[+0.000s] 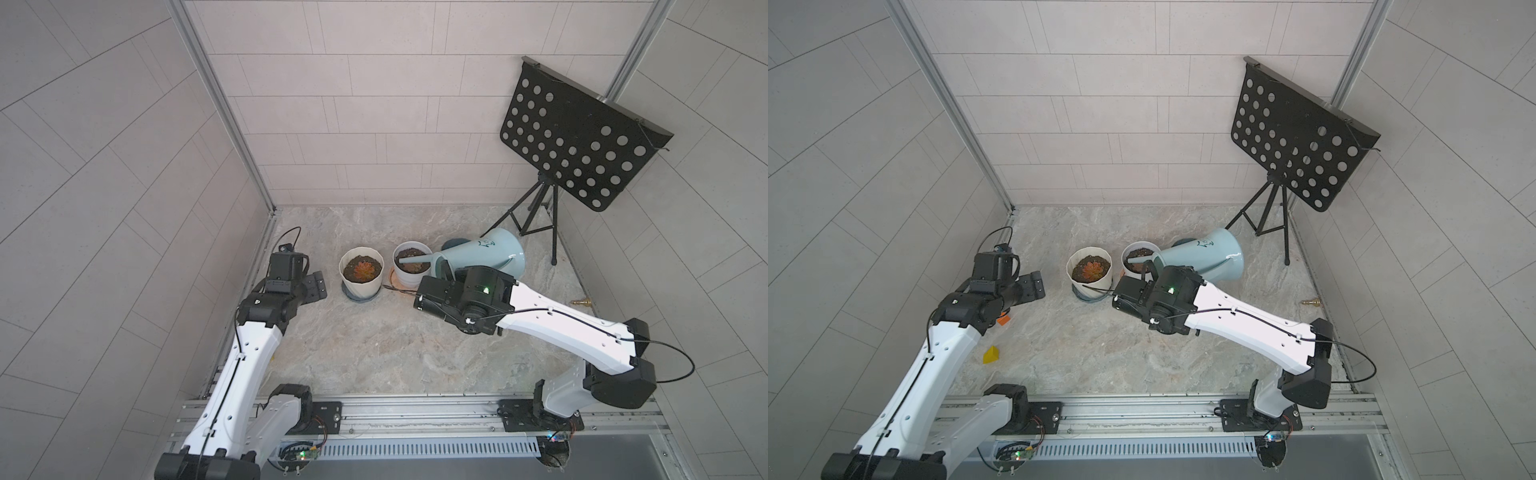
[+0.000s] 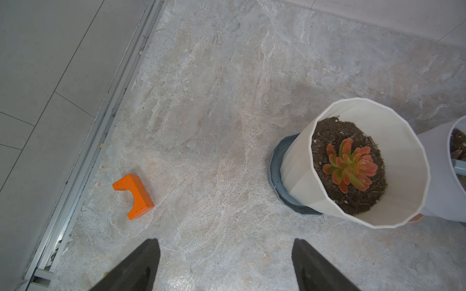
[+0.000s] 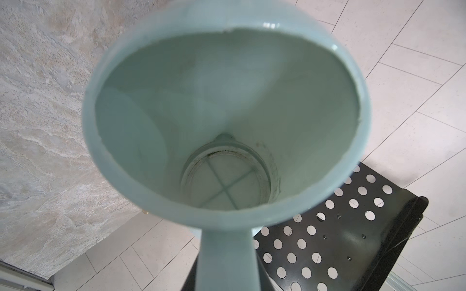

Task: Water the succulent around the soil edge
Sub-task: Water the soil of the potted plant with water.

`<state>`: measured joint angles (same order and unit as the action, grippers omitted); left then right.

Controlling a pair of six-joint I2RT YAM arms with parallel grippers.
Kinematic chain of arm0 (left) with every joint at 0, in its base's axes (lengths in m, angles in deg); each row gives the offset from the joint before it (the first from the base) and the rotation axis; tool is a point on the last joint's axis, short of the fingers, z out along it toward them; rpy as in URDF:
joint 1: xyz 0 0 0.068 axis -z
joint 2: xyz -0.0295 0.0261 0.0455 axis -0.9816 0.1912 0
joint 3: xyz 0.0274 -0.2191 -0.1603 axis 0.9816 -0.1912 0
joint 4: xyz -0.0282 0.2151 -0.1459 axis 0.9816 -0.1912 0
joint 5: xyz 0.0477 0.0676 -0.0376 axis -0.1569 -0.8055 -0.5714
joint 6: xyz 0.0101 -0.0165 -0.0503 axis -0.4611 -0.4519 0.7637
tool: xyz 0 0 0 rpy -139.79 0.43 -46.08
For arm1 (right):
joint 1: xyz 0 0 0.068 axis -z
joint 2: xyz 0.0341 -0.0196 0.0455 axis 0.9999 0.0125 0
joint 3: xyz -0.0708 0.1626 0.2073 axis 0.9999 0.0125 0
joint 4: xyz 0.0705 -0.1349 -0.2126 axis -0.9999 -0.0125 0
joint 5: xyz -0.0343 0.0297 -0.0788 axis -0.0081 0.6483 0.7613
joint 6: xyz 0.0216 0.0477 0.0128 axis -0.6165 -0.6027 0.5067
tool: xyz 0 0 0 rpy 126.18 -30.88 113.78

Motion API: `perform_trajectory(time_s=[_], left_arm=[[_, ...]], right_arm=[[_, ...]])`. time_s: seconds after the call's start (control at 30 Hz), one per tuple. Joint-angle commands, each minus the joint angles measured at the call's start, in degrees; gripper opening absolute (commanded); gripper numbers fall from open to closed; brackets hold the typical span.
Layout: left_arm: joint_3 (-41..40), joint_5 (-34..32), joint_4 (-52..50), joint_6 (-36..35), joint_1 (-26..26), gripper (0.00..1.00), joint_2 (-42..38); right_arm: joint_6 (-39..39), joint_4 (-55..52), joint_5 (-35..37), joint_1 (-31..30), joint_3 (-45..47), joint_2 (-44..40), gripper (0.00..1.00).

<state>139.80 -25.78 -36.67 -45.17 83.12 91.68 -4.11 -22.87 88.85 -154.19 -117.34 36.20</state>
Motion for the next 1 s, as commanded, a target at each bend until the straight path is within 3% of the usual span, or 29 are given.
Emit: perform_trajectory(time_s=[0.0, 0.97], left_arm=[[0.29, -0.43, 0.53, -0.85, -0.33, 0.89, -0.83], [0.21, -0.52, 0.55, -0.93, -0.66, 0.89, -0.92]], right_arm=[[-2.46, -2.59, 3.29, -1.07, 0.41, -2.24, 0.00], [-10.30, -11.07, 3.82, -3.28, 5.43, -6.12, 0.00]])
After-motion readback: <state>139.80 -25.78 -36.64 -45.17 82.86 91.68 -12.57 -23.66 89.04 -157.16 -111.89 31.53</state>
